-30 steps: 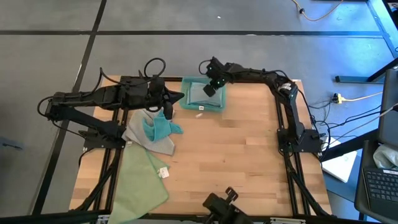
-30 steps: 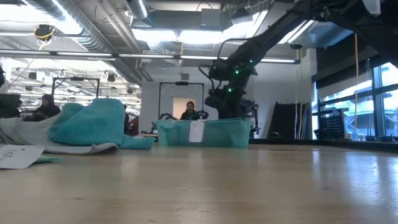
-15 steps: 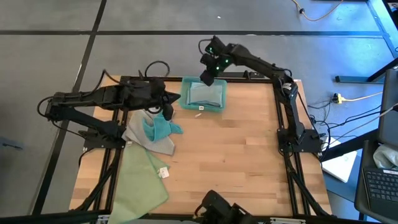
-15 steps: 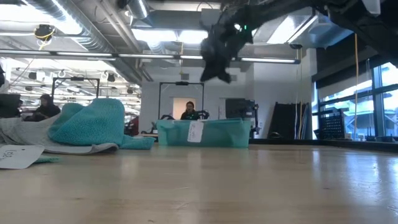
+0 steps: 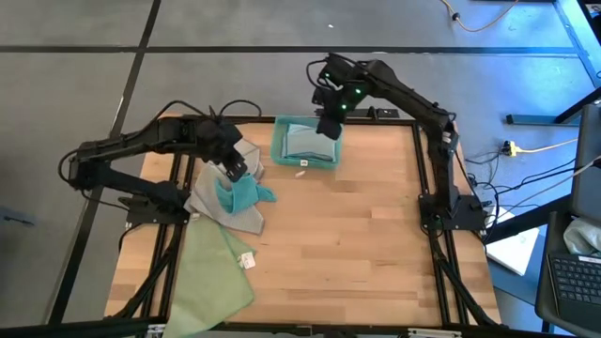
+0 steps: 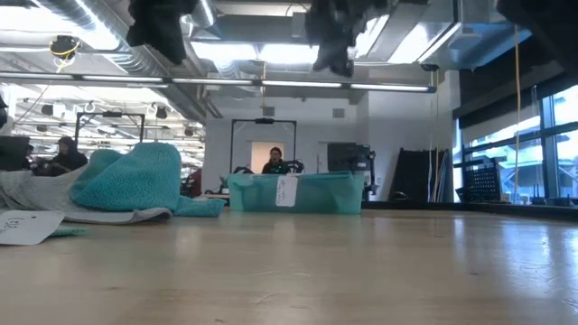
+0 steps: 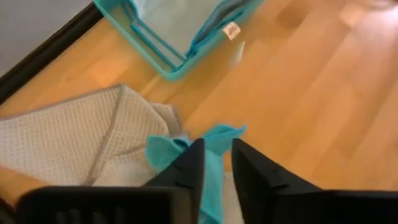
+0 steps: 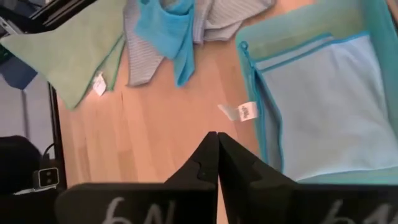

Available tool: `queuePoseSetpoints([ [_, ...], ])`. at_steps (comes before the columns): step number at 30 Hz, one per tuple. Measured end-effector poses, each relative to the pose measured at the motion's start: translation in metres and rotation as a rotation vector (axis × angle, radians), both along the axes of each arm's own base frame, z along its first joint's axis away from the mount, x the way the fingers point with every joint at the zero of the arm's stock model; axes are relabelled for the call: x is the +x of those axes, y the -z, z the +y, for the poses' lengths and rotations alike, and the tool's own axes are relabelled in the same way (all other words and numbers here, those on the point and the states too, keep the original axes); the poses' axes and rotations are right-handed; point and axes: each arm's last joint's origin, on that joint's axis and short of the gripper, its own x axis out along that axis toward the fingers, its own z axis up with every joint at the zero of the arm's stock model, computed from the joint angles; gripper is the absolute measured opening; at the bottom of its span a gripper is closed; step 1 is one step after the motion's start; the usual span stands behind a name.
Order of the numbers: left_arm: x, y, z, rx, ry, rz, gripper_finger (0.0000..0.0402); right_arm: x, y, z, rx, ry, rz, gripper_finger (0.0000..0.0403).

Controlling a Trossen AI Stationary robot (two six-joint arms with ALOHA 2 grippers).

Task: Fold microfiber towels
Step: Prepare the blue towel

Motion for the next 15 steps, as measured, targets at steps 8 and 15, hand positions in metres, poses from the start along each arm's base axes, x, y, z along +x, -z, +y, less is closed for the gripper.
queuePoseSetpoints([
  [8, -0.003, 0.001, 0.008, -0.036, 0.107, 0.009, 0.0148, -0.042, -0.028, 0.061, -0.101, 0.098, -0.022, 0.0011],
  [15, -0.010, 0.049, 0.015, -0.142, 0.141, 0.164, 0.0152, -0.078, 0.006, 0.116, -0.062, 0.221, -0.172, 0.0013],
])
